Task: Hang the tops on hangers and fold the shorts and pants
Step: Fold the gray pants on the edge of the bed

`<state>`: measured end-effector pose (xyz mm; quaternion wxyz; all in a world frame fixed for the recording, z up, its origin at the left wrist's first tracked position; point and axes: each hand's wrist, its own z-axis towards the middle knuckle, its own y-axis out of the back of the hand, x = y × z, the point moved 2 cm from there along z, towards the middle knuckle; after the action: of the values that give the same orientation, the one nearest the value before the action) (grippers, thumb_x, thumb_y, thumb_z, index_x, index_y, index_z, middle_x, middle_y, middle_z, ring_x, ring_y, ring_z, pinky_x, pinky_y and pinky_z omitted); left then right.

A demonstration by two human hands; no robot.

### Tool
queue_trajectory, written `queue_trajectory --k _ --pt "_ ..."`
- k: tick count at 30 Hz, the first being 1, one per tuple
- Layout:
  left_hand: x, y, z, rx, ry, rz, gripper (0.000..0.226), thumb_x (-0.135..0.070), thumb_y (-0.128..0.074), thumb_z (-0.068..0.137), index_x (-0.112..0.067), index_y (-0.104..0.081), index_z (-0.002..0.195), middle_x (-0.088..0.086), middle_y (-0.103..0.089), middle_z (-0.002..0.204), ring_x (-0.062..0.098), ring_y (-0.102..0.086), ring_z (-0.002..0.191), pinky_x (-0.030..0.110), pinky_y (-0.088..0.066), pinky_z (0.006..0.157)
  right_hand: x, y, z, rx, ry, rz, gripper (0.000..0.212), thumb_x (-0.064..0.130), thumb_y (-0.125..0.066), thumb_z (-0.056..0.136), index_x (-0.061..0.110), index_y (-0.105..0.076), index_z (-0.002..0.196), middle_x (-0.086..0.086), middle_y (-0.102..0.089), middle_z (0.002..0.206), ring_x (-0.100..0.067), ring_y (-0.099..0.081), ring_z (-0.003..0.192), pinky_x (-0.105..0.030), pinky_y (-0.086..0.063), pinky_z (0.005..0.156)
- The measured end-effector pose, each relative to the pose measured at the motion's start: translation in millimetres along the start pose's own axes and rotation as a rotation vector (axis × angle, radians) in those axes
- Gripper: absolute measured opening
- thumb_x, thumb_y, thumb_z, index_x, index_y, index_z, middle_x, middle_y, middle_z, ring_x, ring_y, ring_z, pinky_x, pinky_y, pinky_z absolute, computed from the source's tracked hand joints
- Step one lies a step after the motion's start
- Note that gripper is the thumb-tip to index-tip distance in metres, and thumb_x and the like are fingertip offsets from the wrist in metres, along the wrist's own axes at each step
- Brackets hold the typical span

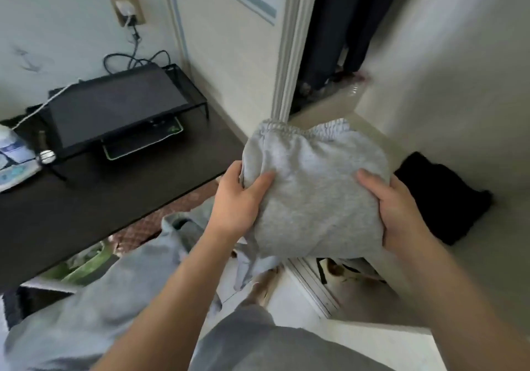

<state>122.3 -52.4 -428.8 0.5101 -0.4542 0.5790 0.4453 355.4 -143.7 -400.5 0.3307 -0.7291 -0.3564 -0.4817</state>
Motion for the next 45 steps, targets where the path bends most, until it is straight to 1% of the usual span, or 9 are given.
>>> queue_trajectory --k 6,13,22,26,30,34,37,39,45 --pt "-2 -134 102 0.339 0.097 0.064 0.022 -0.048 -0.074 0.083 -0.041 -0.058 0.097 -0.017 -0.071 0.096 0.001 -0.069 0.084 0.024 -0.055 0.069 26 75 57 -0.364 0.002 0.089 0.045 0.031 -0.081 0.078 0.022 -0.069 0.120 -0.004 -0.076 0.110 -0.027 -0.074 0.097 -0.048 -0.060 0.083" --pt "31 -266 181 0.649 0.136 0.154 0.021 -0.037 -0.073 0.089 -0.026 -0.066 0.105 -0.010 -0.073 0.099 0.007 -0.071 0.087 0.024 -0.057 0.071 6 152 116 -0.706 -0.001 0.169 0.027 0.023 -0.075 0.088 0.020 -0.070 0.114 -0.004 -0.077 0.105 -0.024 -0.075 0.092 -0.043 -0.062 0.079" --pt "93 -400 219 0.807 0.135 0.407 0.029 -0.038 -0.067 0.094 -0.017 -0.060 0.112 -0.003 -0.065 0.104 0.014 -0.064 0.091 0.032 -0.053 0.075 -49 243 190 -1.021 -0.024 0.111 0.016 0.014 -0.071 0.089 0.028 -0.070 0.097 0.007 -0.075 0.099 -0.007 -0.071 0.088 -0.029 -0.055 0.078" --pt "103 -453 227 0.807 0.072 0.452 0.020 -0.037 -0.065 0.095 -0.020 -0.054 0.095 -0.004 -0.060 0.090 0.010 -0.060 0.079 0.023 -0.043 0.060 -51 280 215 -1.117 -0.050 -0.011 0.011 0.021 -0.069 0.090 0.027 -0.068 0.099 0.005 -0.070 0.103 -0.016 -0.067 0.097 -0.029 -0.051 0.083" --pt "112 -509 236 0.853 0.004 0.458 0.020 -0.035 -0.065 0.095 -0.021 -0.052 0.092 -0.008 -0.057 0.085 -0.005 -0.055 0.070 0.007 -0.039 0.052 -45 321 239 -1.166 -0.073 -0.178 0.019 0.030 -0.063 0.093 0.025 -0.064 0.111 0.003 -0.067 0.108 -0.021 -0.064 0.101 -0.039 -0.052 0.093" --pt "122 -555 244 0.881 -0.026 0.498 0.037 -0.039 -0.064 0.096 -0.017 -0.050 0.123 -0.015 -0.057 0.098 0.004 -0.057 0.082 0.006 -0.039 0.059 -41 359 261 -1.214 -0.091 -0.245 0.032 0.026 -0.061 0.096 0.018 -0.058 0.128 0.002 -0.063 0.112 -0.020 -0.061 0.105 -0.028 -0.045 0.087" --pt "142 -573 248 0.891 -0.046 0.649 0.064 -0.039 -0.062 0.097 -0.014 -0.035 0.149 0.004 -0.056 0.135 0.021 -0.058 0.115 0.033 -0.050 0.094 -62 379 272 -1.210 -0.337 -0.386 0.053 0.020 -0.061 0.094 0.012 -0.044 0.143 -0.012 -0.052 0.139 -0.031 -0.051 0.124 -0.044 -0.042 0.104" --pt "156 -579 247 0.823 -0.197 0.769 0.063 -0.032 -0.060 0.097 -0.007 -0.036 0.151 0.016 -0.048 0.146 0.035 -0.045 0.134 0.045 -0.034 0.112 -79 380 276 -1.197 -0.431 -0.663 0.063 0.016 -0.063 0.088 0.013 -0.039 0.146 -0.016 -0.041 0.147 -0.035 -0.038 0.134 -0.048 -0.033 0.109" --pt "219 -619 227 1.042 -0.547 1.016 0.061 -0.042 -0.041 0.103 -0.028 -0.022 0.159 0.010 -0.009 0.168 0.031 -0.004 0.155 0.047 -0.009 0.124 -137 393 325 -0.892 -0.384 -1.156 0.063 0.039 -0.051 0.097 0.034 -0.028 0.156 -0.007 -0.012 0.167 -0.033 -0.010 0.153 -0.059 -0.016 0.118"
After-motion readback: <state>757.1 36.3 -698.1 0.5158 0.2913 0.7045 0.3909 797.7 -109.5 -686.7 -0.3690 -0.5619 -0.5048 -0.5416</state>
